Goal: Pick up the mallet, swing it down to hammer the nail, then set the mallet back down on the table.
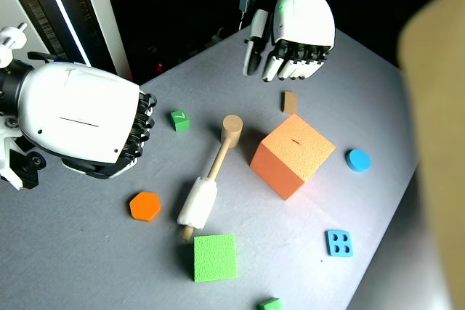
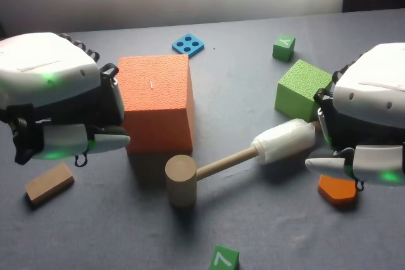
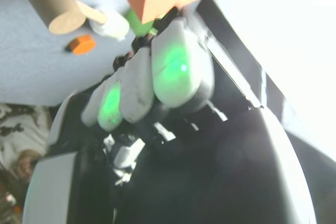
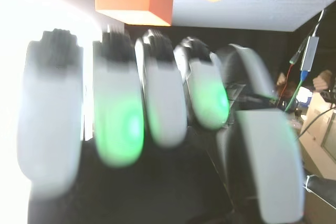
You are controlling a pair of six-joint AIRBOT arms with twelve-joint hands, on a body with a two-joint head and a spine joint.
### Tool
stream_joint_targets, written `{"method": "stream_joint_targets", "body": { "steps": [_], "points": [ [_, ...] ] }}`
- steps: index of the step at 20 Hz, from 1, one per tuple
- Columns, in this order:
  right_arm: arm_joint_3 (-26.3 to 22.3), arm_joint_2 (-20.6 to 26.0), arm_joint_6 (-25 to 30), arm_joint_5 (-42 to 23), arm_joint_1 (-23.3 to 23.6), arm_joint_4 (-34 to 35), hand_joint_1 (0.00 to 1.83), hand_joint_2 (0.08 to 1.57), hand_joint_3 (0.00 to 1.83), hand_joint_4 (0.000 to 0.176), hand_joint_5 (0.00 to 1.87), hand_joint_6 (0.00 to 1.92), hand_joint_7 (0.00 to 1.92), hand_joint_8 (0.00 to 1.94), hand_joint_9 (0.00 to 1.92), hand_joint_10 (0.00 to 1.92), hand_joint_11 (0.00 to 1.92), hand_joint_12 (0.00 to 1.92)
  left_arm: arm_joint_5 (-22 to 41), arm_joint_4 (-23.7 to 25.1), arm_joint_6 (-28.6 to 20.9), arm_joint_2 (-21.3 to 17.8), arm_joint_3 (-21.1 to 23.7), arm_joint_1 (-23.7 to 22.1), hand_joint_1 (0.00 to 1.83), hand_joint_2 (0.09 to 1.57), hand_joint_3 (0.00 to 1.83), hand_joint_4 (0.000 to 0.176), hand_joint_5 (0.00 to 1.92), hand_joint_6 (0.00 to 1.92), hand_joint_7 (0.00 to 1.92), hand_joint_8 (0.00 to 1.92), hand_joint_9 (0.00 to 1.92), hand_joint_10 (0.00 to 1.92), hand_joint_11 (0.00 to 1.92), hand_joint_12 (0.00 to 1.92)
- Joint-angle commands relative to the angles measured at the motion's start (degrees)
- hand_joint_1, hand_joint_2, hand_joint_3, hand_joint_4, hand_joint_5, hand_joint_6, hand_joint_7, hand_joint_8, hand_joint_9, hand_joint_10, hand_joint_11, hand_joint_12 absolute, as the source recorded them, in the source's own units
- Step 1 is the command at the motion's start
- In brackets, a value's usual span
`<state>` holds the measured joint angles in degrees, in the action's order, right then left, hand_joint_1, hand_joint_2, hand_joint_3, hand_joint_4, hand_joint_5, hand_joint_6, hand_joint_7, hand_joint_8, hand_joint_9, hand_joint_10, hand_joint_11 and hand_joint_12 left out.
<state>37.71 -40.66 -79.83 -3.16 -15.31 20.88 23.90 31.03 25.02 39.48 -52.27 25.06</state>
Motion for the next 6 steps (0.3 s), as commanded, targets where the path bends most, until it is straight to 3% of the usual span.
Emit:
{"method": "stream_joint_targets", "body": {
  "steps": [1,2,6],
  "points": [
    [-0.09,0.35,-0.16,-5.44,0.16,0.01,1.01,1.45,0.02,0.176,1.70,1.92,1.81,1.94,1.87,1.92,1.92,1.92,5.34,-1.32,-0.07,-0.31,-0.22,-0.83,1.22,1.39,0.00,0.176,1.41,1.92,1.55,1.92,1.57,1.92,1.57,1.92],
    [-0.09,0.35,-0.16,-5.52,0.01,0.01,0.98,1.47,0.03,0.176,1.71,1.92,1.81,1.94,1.87,1.92,1.92,1.92,5.38,-1.32,-0.10,-0.27,-0.24,-0.84,1.24,1.38,0.00,0.176,1.46,1.92,1.55,1.92,1.58,1.92,1.59,1.92],
    [-0.09,0.37,-0.47,-6.15,-0.18,0.01,0.98,1.46,0.02,0.176,1.66,1.92,1.78,1.94,1.83,1.92,1.85,1.92,5.38,-1.32,-0.10,-0.27,0.27,-0.56,1.07,1.38,0.00,0.176,1.25,1.92,1.45,1.92,1.50,1.92,1.51,1.92]
  ]
}}
